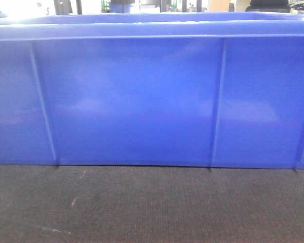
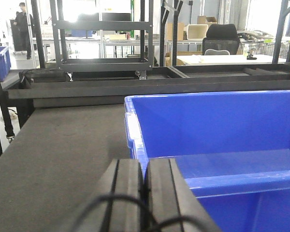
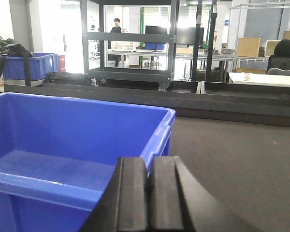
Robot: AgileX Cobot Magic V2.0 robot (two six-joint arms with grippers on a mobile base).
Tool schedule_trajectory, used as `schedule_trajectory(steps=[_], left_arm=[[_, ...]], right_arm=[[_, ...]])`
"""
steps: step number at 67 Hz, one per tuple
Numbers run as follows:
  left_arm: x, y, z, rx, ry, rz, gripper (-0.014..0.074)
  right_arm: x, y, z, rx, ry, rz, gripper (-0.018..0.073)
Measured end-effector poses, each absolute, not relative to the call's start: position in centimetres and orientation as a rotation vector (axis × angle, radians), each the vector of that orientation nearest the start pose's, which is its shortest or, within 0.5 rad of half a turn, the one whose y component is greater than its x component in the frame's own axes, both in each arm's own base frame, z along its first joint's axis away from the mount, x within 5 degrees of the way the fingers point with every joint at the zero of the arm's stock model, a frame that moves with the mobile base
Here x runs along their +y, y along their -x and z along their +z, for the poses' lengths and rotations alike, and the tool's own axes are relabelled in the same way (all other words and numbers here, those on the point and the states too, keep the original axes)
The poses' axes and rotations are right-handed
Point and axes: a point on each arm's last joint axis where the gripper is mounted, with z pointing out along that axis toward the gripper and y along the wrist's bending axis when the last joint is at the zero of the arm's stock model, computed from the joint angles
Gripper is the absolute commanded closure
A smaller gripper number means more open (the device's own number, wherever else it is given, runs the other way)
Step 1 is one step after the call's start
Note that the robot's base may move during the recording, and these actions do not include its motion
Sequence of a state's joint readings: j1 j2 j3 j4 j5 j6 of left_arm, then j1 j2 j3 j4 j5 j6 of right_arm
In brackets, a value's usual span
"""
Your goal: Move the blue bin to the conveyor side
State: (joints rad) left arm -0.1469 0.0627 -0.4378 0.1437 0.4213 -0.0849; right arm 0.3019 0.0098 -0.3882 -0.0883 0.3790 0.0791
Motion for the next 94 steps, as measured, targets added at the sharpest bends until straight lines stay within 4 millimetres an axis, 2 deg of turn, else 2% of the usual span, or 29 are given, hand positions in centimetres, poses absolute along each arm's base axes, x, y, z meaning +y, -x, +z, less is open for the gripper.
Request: schedule_trajectory(steps=[13, 34, 39, 94], left_arm=[[0.2, -3.0, 29.5, 1.544, -0.011, 0.000, 0.0605], [0.3, -5.3, 22.1, 1.577, 0.053, 0.031, 0.0605], [0.3, -5.6, 21.1, 1.550, 0.050, 0.027, 0.0605], [0.3, -5.7, 21.0, 1.514, 0.048, 0.026, 0.0605]], right_arm=[[0.4, -2.3, 30.4, 1.473, 0.200, 0.218, 0.0636], [0.4, -2.3, 30.5, 1.469, 0.200, 0.218, 0.0636], [0.4, -2.3, 30.5, 1.469, 0.200, 0.218, 0.0636], [0.4, -2.2, 30.5, 1.468, 0.200, 0.218, 0.0636]])
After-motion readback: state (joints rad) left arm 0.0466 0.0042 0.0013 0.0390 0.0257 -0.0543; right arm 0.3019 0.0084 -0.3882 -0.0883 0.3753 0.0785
